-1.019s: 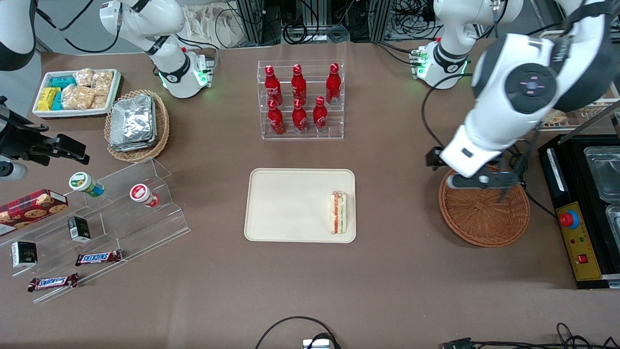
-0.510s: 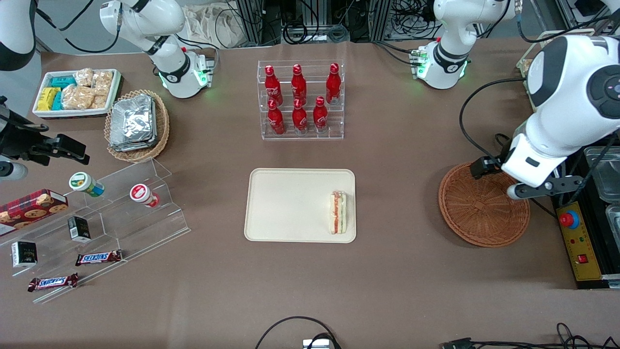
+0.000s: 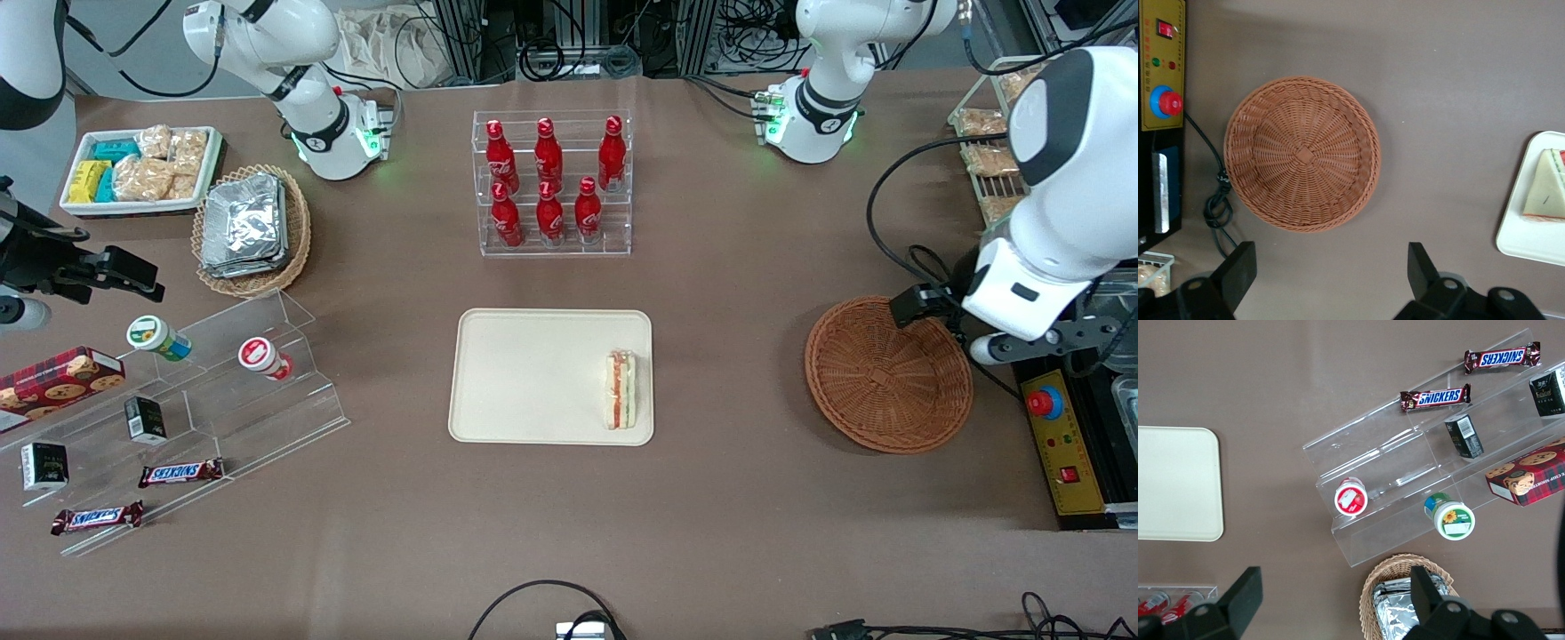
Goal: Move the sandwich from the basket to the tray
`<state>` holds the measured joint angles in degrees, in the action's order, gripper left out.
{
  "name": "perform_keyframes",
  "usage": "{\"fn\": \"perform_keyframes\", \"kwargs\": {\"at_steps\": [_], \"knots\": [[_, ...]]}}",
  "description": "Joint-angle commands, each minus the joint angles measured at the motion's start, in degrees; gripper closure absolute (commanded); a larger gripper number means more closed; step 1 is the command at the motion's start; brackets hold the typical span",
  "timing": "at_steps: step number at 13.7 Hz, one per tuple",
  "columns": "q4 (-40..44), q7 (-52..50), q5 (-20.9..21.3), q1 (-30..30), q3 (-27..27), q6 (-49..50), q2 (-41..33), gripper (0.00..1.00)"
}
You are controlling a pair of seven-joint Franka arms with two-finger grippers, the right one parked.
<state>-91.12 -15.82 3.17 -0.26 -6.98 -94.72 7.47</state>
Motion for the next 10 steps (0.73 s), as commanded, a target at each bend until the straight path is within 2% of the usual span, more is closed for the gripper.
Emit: {"fn": "perform_keyframes", "kwargs": {"at_steps": [1, 10], "knots": [[2.61, 2.90, -0.98, 1.32, -0.14, 1.82, 1.32, 0.00], [5.25, 2.82, -0.71, 2.63, -0.14, 2.88, 2.63, 0.00]]}}
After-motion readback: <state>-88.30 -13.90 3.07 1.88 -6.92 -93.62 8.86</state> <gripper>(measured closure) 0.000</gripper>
